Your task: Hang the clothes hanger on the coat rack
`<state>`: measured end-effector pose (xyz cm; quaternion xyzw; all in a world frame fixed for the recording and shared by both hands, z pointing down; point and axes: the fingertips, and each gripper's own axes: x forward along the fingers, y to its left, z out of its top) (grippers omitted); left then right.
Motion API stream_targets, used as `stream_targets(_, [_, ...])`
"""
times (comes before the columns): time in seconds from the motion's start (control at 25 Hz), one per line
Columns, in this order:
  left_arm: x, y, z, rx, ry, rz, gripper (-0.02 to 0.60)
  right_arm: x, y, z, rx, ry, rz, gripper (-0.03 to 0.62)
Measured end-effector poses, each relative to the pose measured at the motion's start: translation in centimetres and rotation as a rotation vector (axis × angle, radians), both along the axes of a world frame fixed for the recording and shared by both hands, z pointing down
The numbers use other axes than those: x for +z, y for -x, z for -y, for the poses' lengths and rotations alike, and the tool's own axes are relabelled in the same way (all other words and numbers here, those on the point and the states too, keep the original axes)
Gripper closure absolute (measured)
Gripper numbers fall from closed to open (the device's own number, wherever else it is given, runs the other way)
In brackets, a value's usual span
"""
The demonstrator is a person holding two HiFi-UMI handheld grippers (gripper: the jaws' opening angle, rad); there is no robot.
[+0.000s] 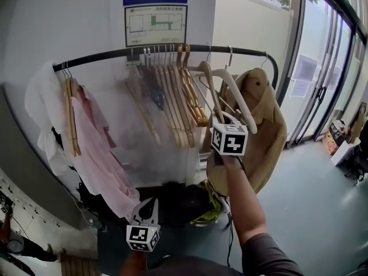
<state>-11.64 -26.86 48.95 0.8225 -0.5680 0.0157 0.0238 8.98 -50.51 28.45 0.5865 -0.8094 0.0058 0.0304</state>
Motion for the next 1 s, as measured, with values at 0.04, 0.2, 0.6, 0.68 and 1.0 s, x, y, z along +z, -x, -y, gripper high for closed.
stream_targets(0.04, [0.1, 0.2, 0.0, -0.004, 0.002, -0.001, 0.572, 0.2, 0.0, 0.1, 0.003, 0.003, -0.002, 0.556])
stream_targets(0.2, [0.4, 0.4, -0.3, -0.005, 0.011, -0.007, 0.572, 0.7, -0.2, 0.0, 0.009, 0.012, 0.002, 0.556])
stream_targets(0.6, [0.2, -0.8, -0.8, 0.032, 0.007, -0.012, 0.572, 0.0, 0.0, -1.9, 0.007, -0.071, -0.02, 0.554])
stream_targets(0.68, [0.2, -1.1, -0.7, 0.04, 0.007, -0.011, 0.572, -0.4, -0.2, -3.0, 0.002, -0.115, -0.014, 0.525])
stream_targets(1.0, [0.1, -1.9, -0.5, 0.072, 0.004, -0.018, 0.572, 2.1, -2.3, -10.9, -0.032, -0.175, 0.027, 0.437])
